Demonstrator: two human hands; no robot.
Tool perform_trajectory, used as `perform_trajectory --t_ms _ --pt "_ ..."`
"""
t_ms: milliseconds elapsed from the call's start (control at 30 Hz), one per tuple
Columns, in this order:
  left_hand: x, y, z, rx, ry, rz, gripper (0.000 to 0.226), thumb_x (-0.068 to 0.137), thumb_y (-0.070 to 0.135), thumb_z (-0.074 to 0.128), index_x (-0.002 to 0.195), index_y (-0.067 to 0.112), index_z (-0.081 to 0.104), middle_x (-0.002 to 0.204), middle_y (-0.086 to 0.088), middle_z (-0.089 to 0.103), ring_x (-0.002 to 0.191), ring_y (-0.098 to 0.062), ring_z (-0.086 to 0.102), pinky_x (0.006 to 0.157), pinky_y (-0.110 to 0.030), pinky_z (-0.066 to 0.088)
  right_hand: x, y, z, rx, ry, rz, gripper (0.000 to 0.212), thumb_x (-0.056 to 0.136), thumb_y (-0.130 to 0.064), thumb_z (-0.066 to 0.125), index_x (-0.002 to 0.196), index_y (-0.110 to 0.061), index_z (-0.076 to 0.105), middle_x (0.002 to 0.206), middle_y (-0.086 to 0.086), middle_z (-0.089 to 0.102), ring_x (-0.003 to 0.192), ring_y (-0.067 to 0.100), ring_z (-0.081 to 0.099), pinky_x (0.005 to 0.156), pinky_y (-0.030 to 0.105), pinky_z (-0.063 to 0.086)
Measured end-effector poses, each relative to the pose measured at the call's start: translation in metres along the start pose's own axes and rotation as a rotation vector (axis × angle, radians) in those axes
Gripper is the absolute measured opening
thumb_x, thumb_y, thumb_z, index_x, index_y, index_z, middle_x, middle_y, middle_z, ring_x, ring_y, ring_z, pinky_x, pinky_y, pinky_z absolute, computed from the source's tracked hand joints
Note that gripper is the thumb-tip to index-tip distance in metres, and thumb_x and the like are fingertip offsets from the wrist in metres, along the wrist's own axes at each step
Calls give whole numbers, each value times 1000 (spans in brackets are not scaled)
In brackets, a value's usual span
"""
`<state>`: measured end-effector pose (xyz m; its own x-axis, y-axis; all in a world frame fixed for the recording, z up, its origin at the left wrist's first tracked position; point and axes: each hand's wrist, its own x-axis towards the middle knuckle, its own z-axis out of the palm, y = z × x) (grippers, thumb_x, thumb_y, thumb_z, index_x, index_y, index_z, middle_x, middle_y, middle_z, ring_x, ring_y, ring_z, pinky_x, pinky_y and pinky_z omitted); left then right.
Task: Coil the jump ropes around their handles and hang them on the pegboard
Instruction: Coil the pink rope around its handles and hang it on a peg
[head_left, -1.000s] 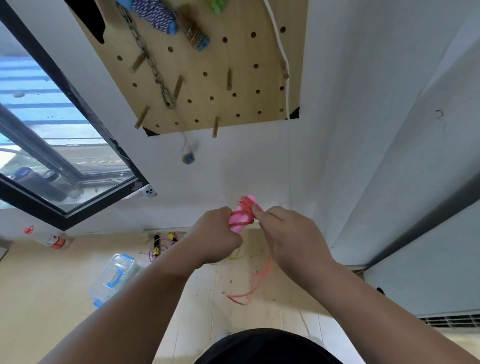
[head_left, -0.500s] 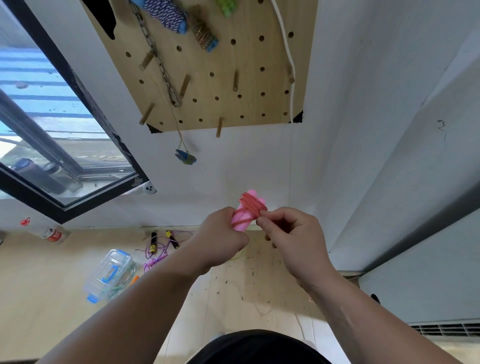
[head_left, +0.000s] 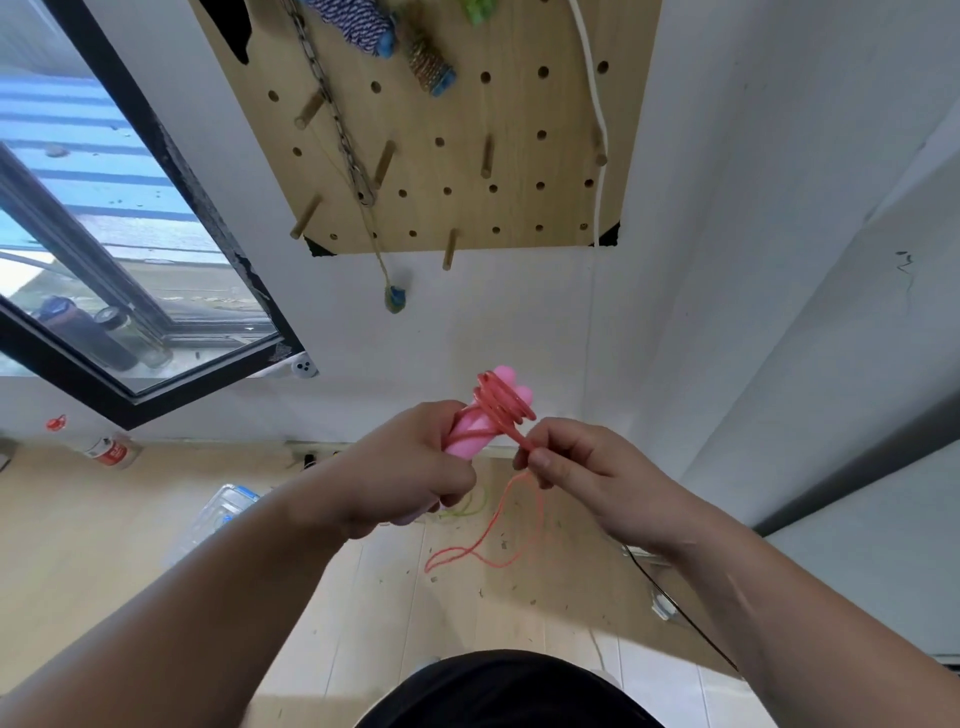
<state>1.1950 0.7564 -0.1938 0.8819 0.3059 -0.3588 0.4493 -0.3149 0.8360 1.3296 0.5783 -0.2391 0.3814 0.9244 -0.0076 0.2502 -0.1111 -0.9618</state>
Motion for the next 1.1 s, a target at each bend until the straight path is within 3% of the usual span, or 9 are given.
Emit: perform_trajectory --t_ms 133,200,300,467,567,633,800,967,1100 --pt "4 2 -8 15 82 -30 24 58 9 58 81 7 55 62 -12 47 57 -26 45 56 -39 39 6 -2 -5 -68 6 -41 22 105 -22 51 84 -16 52 64 -4 59 60 12 54 63 28 43" --pt "10 0 -13 73 183 -70 33 56 12 58 87 1 55 62 -10 47 55 -24 44 53 -36 37 10 -3 -5 -108 80 -45 20 105 -22 53 86 -17 56 59 -11 52 55 7 46 59 30 39" --pt "18 -3 -15 67 259 -99 19 64 4 61 82 5 53 52 -3 49 48 -22 43 51 -34 35 18 -3 5 -167 125 -24 18 105 -26 51 93 -23 65 58 -21 52 57 3 45 60 26 34" --pt "9 7 -16 -95 3 14 18 60 0 56 74 8 48 62 -13 43 56 -23 43 57 -38 37 17 13 3 73 34 -4 25 107 -22 47 99 -19 70 69 -7 50 67 10 46 67 25 40" --pt "-1 23 -17 132 -204 124 28 69 -3 60 73 23 51 59 10 49 54 -13 43 55 -27 39 18 26 -18 70 -184 50 27 102 -31 54 99 -10 71 74 3 54 70 11 49 70 27 41" --pt "-3 29 -12 385 -286 161 28 75 -4 62 78 22 51 61 17 52 54 -3 44 56 -20 36 26 24 -35 -59 -330 76 32 99 -33 59 101 -2 70 75 5 54 69 9 48 68 29 40" --pt "7 24 17 937 -359 168 24 86 15 57 85 31 40 81 8 51 73 -11 52 59 -26 37 57 1 -56 -505 -531 100 9 94 -25 71 85 -23 72 69 -12 60 64 5 52 65 27 44" --pt "30 14 34 1287 -317 194 20 91 13 51 109 20 47 90 6 48 87 -20 57 73 -33 48 71 -9 -36 -768 -496 132 15 95 -29 67 96 -16 75 83 -7 68 75 10 60 72 31 48" --pt "50 3 24 1215 -117 17 18 91 15 52 107 20 48 108 0 60 93 -24 60 70 -33 42 68 -9 -22 -869 -242 96 29 103 -31 50 100 -15 74 98 1 71 91 21 63 83 38 51"
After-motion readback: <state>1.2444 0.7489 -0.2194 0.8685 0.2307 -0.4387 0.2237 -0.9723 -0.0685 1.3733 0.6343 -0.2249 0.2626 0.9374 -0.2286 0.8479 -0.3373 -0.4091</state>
